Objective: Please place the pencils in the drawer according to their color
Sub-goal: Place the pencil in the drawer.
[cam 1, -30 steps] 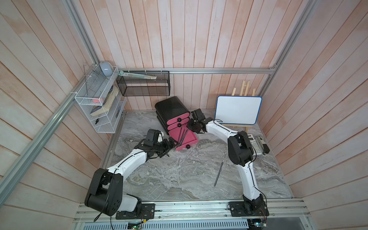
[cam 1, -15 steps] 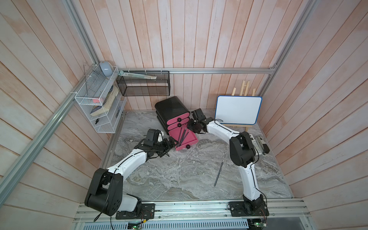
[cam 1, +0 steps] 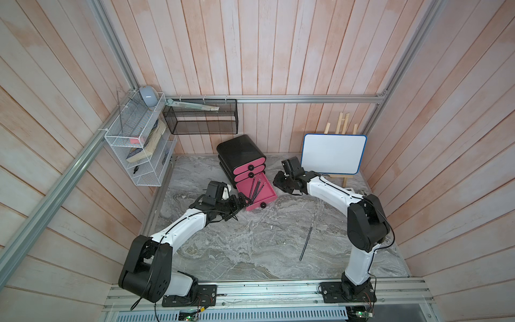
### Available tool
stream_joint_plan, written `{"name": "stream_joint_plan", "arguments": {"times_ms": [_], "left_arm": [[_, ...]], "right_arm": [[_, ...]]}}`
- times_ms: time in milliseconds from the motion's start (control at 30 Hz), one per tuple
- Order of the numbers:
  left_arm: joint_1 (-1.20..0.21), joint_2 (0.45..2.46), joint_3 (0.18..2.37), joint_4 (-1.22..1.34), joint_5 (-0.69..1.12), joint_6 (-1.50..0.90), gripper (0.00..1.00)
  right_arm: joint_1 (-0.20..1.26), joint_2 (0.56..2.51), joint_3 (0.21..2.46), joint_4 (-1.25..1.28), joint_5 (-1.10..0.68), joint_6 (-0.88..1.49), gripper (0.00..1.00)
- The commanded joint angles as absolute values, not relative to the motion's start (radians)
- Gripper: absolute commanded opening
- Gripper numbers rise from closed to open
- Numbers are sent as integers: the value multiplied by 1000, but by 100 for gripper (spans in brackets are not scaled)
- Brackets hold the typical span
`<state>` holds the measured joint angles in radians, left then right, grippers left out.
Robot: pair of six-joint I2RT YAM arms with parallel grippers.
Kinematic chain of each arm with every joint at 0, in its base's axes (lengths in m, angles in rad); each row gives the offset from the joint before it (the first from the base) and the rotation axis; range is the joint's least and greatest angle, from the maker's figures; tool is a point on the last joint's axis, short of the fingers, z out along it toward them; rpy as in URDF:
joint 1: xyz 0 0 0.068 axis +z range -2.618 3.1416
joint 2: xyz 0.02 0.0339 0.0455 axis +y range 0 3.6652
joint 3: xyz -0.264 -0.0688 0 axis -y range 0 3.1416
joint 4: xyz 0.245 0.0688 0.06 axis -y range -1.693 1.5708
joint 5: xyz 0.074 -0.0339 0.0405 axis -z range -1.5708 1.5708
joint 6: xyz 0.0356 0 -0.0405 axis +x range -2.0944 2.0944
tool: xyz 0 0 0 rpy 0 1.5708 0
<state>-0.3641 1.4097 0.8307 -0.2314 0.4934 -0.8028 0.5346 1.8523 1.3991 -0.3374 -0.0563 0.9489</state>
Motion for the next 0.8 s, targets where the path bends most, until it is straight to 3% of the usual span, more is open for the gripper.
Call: {"name": "stream_joint_plan", "arguments": {"times_ms": [0,367,767], "left_arm": [[-400,1415,868,-247,474,-769,100],[-496,1454,876,-227,442,-772,100],[-560,1503,892,-222,426,-747,100]], "right_arm": [[512,1784,1309,-344,-25,941,30],[448,1559,1002,-414,16,924,30],[392,1489,839,-526,68,899,31]]}}
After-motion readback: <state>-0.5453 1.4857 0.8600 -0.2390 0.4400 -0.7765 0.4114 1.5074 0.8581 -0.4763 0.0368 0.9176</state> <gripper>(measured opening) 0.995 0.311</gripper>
